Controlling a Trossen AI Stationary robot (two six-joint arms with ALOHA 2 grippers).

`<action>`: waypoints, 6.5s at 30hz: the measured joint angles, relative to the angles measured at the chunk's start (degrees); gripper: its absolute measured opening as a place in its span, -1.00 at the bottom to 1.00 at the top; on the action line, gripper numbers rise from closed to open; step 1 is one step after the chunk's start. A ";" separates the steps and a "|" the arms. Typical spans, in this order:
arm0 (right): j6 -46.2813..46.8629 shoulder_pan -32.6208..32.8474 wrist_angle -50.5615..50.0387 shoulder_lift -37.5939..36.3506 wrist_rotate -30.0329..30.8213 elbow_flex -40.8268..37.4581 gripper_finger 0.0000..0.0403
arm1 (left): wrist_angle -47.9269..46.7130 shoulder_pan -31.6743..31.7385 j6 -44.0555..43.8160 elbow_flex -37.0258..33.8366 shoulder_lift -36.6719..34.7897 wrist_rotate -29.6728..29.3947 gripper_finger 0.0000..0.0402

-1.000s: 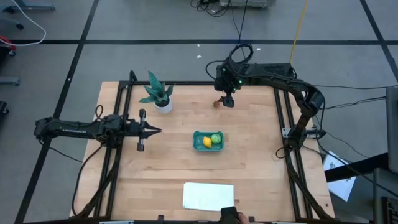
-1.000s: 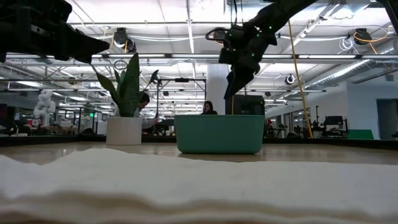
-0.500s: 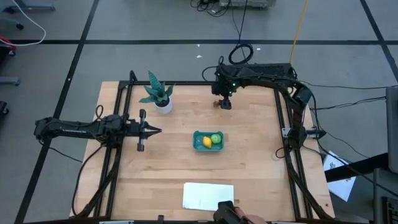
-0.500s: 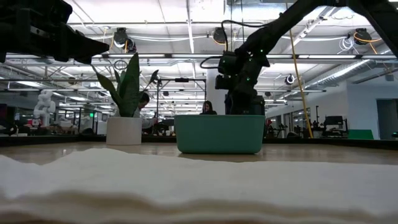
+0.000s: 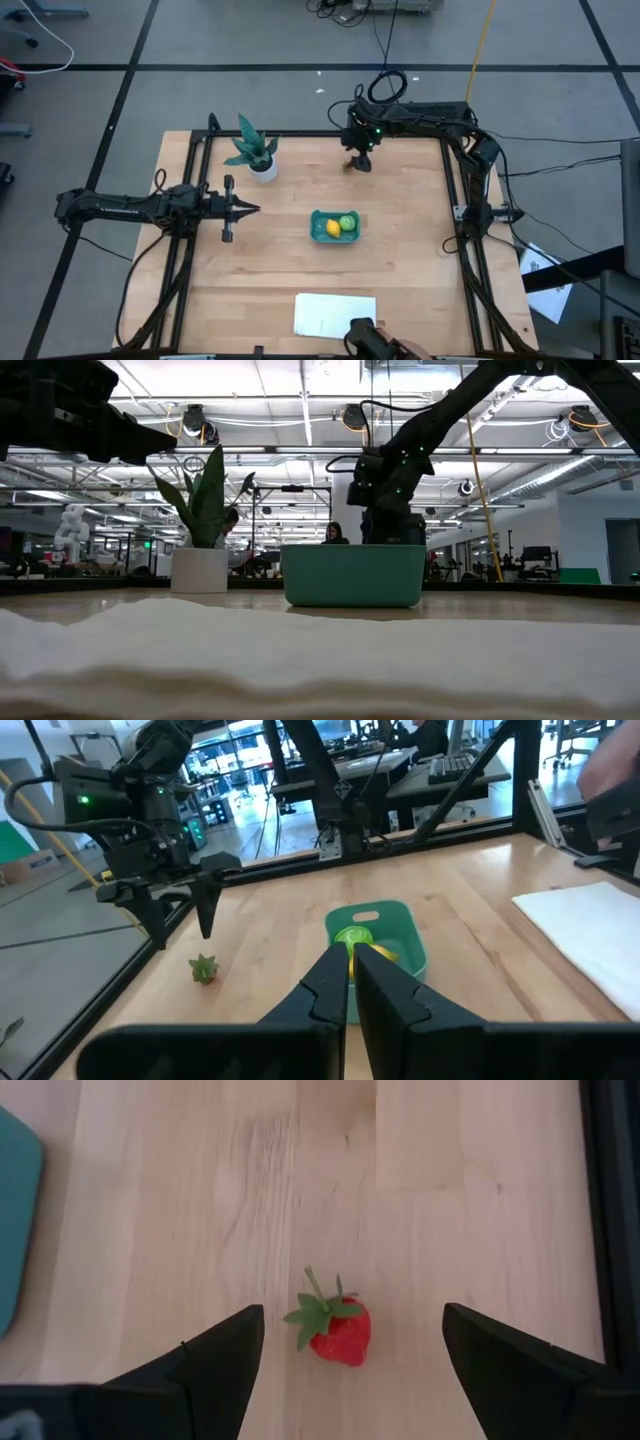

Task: Pick and placing Produce into tupperware
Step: Put the red strawberry into the blue bin

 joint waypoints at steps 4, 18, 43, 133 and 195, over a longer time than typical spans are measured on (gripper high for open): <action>0.72 -0.02 -0.52 0.99 0.19 0.01 0.50 | 0.00 -0.01 0.00 0.00 0.01 0.00 -0.87; 2.72 0.07 2.58 1.95 1.61 0.02 0.77 | -0.05 0.01 -0.22 0.00 -0.01 0.29 -0.87; -2.42 0.83 3.43 2.69 1.39 -2.29 0.77 | -1.36 0.01 -0.23 0.00 0.01 0.42 -0.87; -3.13 4.62 -0.14 5.09 7.80 1.39 -0.29 | -2.58 0.01 -0.37 0.00 0.01 0.00 -0.87; -0.45 10.95 -24.59 -11.13 0.27 21.11 -0.29 | -3.07 0.01 -1.92 0.00 -0.01 -0.02 -0.87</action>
